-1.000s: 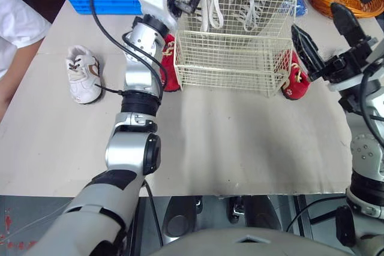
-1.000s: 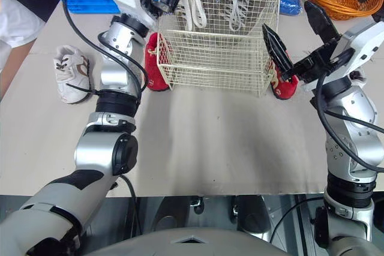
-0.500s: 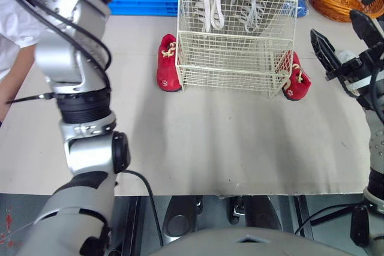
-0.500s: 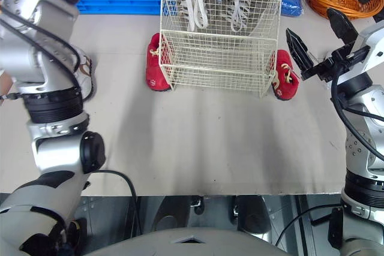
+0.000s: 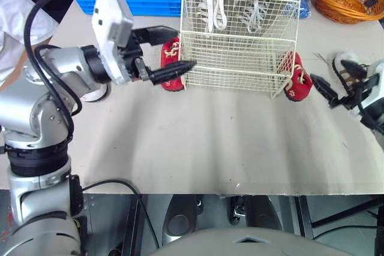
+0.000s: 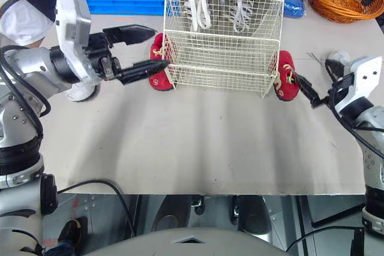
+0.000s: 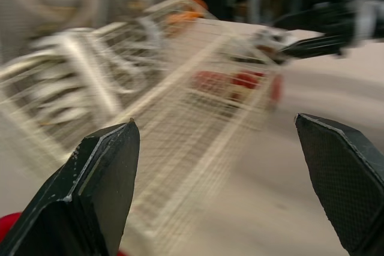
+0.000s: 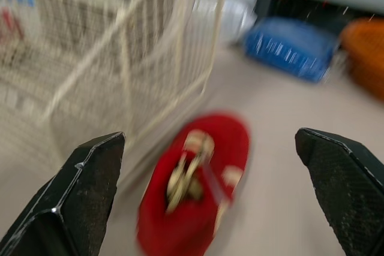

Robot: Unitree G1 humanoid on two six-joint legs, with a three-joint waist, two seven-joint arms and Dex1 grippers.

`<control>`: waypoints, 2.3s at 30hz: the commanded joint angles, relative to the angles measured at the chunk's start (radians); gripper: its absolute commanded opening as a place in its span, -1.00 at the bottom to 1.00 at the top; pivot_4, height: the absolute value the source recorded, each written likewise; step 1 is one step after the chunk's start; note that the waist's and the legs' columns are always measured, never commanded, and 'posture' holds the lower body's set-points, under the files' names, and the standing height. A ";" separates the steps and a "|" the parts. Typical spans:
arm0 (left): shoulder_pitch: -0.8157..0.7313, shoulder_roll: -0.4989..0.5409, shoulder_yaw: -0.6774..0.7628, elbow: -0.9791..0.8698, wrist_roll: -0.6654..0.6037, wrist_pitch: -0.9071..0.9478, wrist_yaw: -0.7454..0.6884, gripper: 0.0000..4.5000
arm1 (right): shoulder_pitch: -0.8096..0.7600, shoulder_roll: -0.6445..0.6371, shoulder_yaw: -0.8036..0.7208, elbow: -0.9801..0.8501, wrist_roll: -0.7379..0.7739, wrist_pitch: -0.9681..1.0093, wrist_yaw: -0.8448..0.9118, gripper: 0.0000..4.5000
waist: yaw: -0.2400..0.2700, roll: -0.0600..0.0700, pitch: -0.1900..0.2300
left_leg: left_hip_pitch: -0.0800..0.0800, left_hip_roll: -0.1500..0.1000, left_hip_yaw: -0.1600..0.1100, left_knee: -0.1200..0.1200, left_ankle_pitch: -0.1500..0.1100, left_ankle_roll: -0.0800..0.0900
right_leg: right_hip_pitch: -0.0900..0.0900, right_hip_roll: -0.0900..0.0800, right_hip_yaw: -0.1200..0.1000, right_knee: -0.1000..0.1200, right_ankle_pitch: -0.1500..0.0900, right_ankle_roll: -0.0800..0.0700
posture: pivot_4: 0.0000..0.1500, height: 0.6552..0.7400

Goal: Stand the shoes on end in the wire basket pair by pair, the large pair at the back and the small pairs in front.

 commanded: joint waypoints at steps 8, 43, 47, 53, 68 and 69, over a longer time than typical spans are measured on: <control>-0.010 0.033 -0.033 -0.070 -0.058 0.037 -0.027 0.98 | -0.046 0.042 0.042 0.082 -0.004 0.071 0.006 1.00 | 0.004 0.003 0.000 | 0.008 0.000 0.000 -0.002 0.000 0.000 | 0.006 0.000 0.001 0.000 0.000 0.000 | 1.00 -0.27; -0.074 0.004 -0.095 0.042 0.009 -0.039 -0.079 1.00 | -0.043 0.079 -0.187 -0.023 -0.128 -0.611 0.058 -0.98 | 0.003 0.010 0.004 | 0.008 0.000 0.002 -0.004 0.000 0.000 | 0.006 0.001 0.003 -0.001 0.000 0.000 | 1.00 -0.27; -0.099 -0.014 -0.064 0.113 0.023 -0.100 -0.106 1.00 | 0.009 0.026 -0.127 -0.134 -0.173 -0.779 0.176 -0.98 | 0.005 0.012 0.004 | 0.009 0.000 0.002 -0.004 0.000 0.000 | 0.006 0.001 0.004 -0.001 0.000 0.000 | 1.00 -0.27; -0.151 -0.024 -0.016 0.196 -0.018 -0.140 -0.171 1.00 | 0.042 -0.123 -0.008 -0.163 -0.196 -0.955 0.395 -0.98 | 0.007 0.012 0.004 | 0.008 0.000 0.002 -0.003 0.000 0.000 | 0.006 0.001 0.004 -0.002 0.000 0.000 | 1.00 -0.27; -0.227 0.015 -0.340 0.285 0.280 -0.268 -0.400 1.00 | -0.547 -0.280 0.440 0.201 -0.378 -1.355 0.671 -0.98 | 0.007 0.012 0.006 | 0.008 0.001 0.002 -0.002 0.000 0.000 | 0.006 0.002 0.003 -0.002 0.000 0.000 | 1.00 -0.27; -0.248 0.004 -0.356 0.307 0.300 -0.279 -0.405 1.00 | -0.583 -0.272 0.467 0.216 -0.379 -1.377 0.678 -0.98 | 0.007 0.012 0.006 | 0.008 0.001 0.002 -0.002 0.000 0.000 | 0.006 0.002 0.003 -0.002 0.000 0.000 | 1.00 -0.27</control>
